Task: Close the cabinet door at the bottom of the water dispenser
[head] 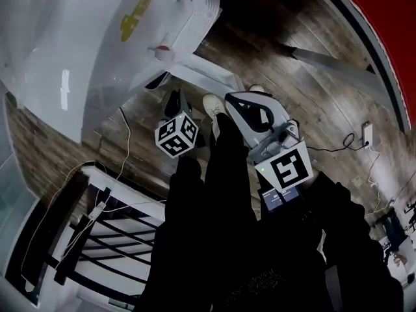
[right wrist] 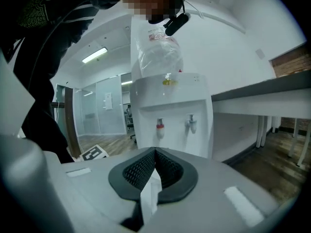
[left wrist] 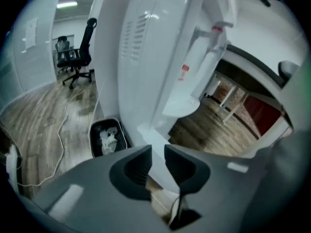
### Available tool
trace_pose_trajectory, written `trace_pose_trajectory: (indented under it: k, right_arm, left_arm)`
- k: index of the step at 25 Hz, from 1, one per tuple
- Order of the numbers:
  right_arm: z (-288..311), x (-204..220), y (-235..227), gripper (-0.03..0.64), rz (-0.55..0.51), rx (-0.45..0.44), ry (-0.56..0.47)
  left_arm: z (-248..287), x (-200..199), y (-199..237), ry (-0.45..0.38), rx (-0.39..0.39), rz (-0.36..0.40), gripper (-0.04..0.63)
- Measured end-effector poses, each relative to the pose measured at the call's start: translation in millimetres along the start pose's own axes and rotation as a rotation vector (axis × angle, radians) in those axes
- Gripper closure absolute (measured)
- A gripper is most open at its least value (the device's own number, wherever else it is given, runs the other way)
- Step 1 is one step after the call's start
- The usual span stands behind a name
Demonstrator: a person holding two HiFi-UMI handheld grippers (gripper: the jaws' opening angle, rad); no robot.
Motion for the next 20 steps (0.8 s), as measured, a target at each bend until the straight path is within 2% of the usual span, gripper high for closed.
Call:
trace_pose_trajectory:
  k: [3, 5, 8, 14, 20]
  right_arm:
    - [-2, 12, 7, 0.618, 0.013, 0.009, 0.015]
    - [-6, 19, 8, 0.618, 0.032, 0.030, 0.023]
    - [-10, 26, 6, 0.618, 0.035, 0.034, 0.048]
    - [-13, 28, -9, 0.618, 0.033, 0.025, 0.038]
    - [-10, 28, -20, 0.618, 0.062, 0.034, 0.013]
  left_arm:
    - [29, 15, 13, 0.077, -0.009, -0.079, 0.495]
    - [46, 17, 18, 0.100, -0.028, -0.131, 0.438]
    - [62, 14, 19, 0.113, -0.021, -0.186, 0.394]
    - [66, 18, 18, 0.105, -0.001, -0.317, 0.387]
    - [70, 12, 6, 0.100, 0.008, -0.259, 0.456]
Point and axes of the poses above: the fingertips, and each gripper's own axes: z forward along the fingers, y to its left, x out of its underside, the point moved 9 cm from there along -z, backward along the fingers, and after that the axes turned 9 degrees about -y, right-handed, at the moved point
